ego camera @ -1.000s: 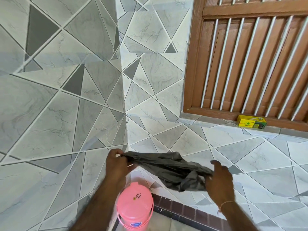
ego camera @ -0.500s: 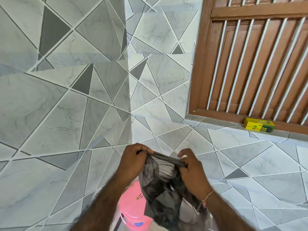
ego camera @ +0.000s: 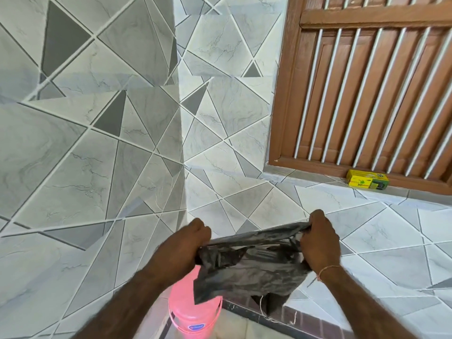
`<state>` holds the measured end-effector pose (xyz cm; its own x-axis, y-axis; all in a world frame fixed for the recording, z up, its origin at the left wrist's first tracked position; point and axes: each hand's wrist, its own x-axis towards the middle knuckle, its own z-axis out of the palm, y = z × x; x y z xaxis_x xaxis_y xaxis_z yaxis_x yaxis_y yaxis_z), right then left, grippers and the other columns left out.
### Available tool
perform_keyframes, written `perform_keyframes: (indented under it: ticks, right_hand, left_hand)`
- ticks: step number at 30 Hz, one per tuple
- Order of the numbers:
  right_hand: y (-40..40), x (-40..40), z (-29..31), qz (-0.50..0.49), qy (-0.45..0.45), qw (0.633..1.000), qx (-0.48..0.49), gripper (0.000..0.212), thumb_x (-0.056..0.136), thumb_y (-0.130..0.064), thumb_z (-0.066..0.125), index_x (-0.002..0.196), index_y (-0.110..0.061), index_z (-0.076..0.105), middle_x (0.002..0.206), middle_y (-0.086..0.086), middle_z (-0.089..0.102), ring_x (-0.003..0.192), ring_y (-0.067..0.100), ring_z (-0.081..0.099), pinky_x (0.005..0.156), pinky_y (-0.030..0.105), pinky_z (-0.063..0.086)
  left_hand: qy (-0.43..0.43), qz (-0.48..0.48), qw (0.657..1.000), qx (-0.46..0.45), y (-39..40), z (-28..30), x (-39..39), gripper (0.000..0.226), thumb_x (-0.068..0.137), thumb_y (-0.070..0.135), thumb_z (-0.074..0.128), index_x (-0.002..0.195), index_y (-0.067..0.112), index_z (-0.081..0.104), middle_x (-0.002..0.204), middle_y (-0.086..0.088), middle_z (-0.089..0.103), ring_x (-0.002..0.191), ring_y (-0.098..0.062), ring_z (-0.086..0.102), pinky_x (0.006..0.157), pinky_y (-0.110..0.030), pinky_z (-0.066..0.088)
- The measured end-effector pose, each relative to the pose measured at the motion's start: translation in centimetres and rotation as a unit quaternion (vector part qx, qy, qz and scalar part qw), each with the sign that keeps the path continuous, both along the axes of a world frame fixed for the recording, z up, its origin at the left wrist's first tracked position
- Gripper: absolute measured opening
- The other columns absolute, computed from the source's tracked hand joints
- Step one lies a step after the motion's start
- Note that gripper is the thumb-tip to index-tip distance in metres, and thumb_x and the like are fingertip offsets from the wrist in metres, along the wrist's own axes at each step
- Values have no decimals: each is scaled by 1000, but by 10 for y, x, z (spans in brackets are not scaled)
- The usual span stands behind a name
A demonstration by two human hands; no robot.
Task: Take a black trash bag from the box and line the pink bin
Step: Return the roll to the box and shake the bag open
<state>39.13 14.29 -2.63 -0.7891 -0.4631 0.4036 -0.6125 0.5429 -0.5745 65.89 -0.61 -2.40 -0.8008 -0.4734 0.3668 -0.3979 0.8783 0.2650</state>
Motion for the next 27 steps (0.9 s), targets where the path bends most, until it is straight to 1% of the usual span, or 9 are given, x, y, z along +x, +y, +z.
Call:
perform_keyframes:
  ticks: [3, 8, 12, 14, 18, 20, 23, 25, 27]
  right_hand:
    - [6, -2, -7, 36, 131, 988, 70, 25, 72, 2, 63, 89, -9, 49, 95, 20, 52, 67, 46, 60, 52, 38, 36]
    - [13, 11, -5, 166, 275, 924, 206, 51, 50, -2, 80, 83, -15, 43, 84, 13, 57, 40, 33, 53, 36, 26, 25]
    - [16, 21, -3, 245, 328, 887, 214, 47, 57, -19, 81, 90, -21, 48, 95, 8, 58, 45, 26, 54, 35, 24, 35]
    - [15, 29, -4, 285, 349, 868, 208, 41, 63, -18, 75, 94, -23, 49, 102, 9, 59, 48, 28, 55, 35, 28, 44]
    - [12, 41, -6, 337, 357, 848, 200, 24, 74, -21, 55, 98, -26, 55, 122, 10, 60, 58, 29, 62, 41, 31, 51]
    - [10, 40, -12, 341, 359, 837, 233, 21, 75, -22, 62, 95, -26, 56, 131, 8, 58, 62, 28, 64, 46, 33, 54]
    - [9, 23, -15, 253, 242, 902, 254, 17, 87, -27, 51, 103, -27, 55, 128, 0, 59, 78, 28, 66, 63, 36, 55]
    - [10, 9, -18, 181, 144, 943, 240, 25, 91, -24, 42, 114, -26, 53, 123, 2, 59, 90, 30, 66, 77, 38, 52]
    - [11, -2, -22, 133, 107, 956, 240, 29, 93, -26, 41, 118, -20, 54, 122, 6, 56, 100, 32, 63, 86, 39, 50]
  left_hand:
    - [-56, 6, 994, -91, -11, -14, -5, 15, 78, 18, 58, 83, 25, 45, 93, 6, 48, 78, -19, 54, 54, -31, 43]
    - [-74, 215, 974, -23, -36, -17, -5, 17, 84, 22, 50, 96, 16, 61, 96, -8, 60, 91, -30, 64, 71, -36, 51]
    - [65, 330, 938, 79, -45, -22, -3, 29, 84, 10, 49, 105, 17, 68, 105, -12, 66, 97, -35, 65, 81, -39, 50]
    - [191, 379, 886, 187, -44, -22, -7, 30, 83, 9, 51, 107, 13, 68, 107, -15, 69, 99, -38, 64, 84, -39, 48]
    - [446, 337, 711, 427, -35, -24, -16, 29, 82, 6, 58, 111, 8, 64, 113, -17, 69, 101, -35, 64, 90, -42, 51]
    - [385, 327, 791, 344, -33, -28, -11, 42, 84, 6, 58, 125, 11, 56, 117, -17, 66, 104, -37, 63, 90, -44, 50]
    - [19, 249, 964, 95, -37, -34, 7, 52, 91, 19, 49, 142, 24, 40, 126, -12, 55, 102, -39, 62, 79, -40, 50]
    - [-158, 200, 967, 9, -39, -39, 20, 48, 89, 30, 53, 137, 32, 46, 122, -2, 53, 96, -30, 65, 75, -36, 53]
    - [-184, 215, 959, -15, -39, -43, 28, 35, 86, 34, 56, 121, 29, 58, 107, 1, 55, 88, -24, 67, 75, -34, 55]
